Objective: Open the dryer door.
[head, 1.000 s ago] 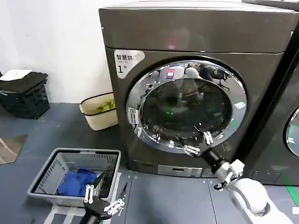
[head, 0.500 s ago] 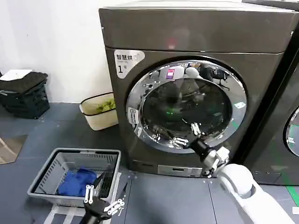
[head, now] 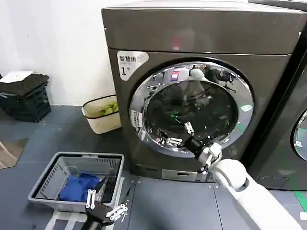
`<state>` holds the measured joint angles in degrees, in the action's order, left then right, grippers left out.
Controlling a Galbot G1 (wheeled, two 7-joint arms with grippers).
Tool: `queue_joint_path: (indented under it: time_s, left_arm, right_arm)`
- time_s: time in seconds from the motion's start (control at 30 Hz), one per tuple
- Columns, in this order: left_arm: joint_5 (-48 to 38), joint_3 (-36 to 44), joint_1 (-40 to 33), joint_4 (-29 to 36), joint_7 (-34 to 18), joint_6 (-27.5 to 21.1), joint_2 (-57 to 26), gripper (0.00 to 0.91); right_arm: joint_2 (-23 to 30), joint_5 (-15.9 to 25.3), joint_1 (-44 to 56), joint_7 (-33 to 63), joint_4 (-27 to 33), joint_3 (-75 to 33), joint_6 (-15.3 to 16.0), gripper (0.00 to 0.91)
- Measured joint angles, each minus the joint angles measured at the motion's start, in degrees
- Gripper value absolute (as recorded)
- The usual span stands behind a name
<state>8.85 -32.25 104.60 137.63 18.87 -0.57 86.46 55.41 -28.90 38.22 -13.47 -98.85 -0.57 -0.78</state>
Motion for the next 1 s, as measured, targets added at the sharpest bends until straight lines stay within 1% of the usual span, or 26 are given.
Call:
queue_joint_path:
  time_s: [0.53, 1.0]
  left_arm:
    - [0.0, -0.1, 0.0, 0.0, 0.0, 0.0, 0.2, 0.907]
    - [0.0, -0.1, 0.0, -0.1, 0.0, 0.0, 0.2, 0.907]
  right_arm:
    - [2.8, -0.2, -5.8, -0.5, 4.1, 5.3, 0.0, 0.907]
    - [4.4, -0.1, -8.9, -0.8, 6.3, 8.5, 0.0, 0.907]
